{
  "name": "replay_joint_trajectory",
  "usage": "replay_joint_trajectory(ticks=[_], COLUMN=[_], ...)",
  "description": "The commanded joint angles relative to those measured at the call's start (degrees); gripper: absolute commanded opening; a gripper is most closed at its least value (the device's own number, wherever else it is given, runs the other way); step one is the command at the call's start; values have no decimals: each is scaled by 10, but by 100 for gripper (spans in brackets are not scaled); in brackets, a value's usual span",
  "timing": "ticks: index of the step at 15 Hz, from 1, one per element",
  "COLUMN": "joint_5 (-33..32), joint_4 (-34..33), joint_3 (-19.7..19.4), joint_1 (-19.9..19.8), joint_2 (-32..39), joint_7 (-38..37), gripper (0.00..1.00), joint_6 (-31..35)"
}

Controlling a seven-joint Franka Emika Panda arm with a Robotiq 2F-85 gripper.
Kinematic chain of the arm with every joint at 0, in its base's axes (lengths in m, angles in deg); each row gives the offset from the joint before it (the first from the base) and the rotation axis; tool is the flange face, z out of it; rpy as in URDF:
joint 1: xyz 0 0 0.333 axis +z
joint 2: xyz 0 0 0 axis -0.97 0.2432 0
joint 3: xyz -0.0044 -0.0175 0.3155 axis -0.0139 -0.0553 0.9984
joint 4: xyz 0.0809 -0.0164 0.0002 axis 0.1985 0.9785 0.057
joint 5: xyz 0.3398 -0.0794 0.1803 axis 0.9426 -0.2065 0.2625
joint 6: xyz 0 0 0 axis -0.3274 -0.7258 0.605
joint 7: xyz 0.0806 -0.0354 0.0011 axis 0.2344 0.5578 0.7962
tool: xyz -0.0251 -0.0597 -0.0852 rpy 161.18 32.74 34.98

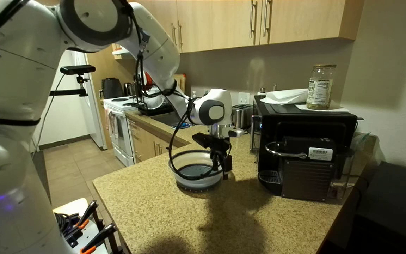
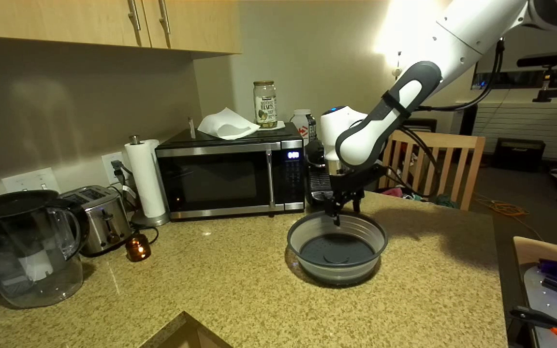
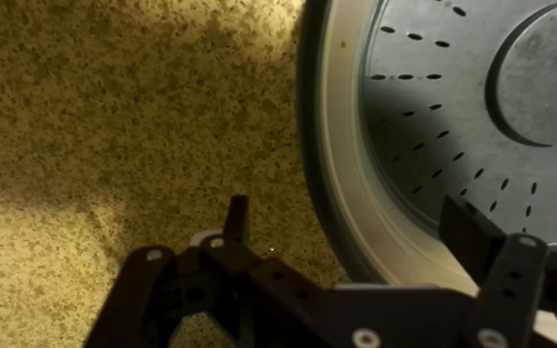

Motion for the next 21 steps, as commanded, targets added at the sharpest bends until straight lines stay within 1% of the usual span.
replay_joint_trajectory(ticks=[1,12,17,20,21], joint_5=[3,4,22,47,58], joint_4=[-1,-6,-16,-19,-20], joint_3=[-4,-4,-3,-5,-4], joint_1=[4,3,-7,-21,-25], joint_2=[0,4,19,40,45], joint_7=[2,1,2,3,5], gripper=[100,100,100,100,75], joint_6=[-1,-3,-14,-19,-20])
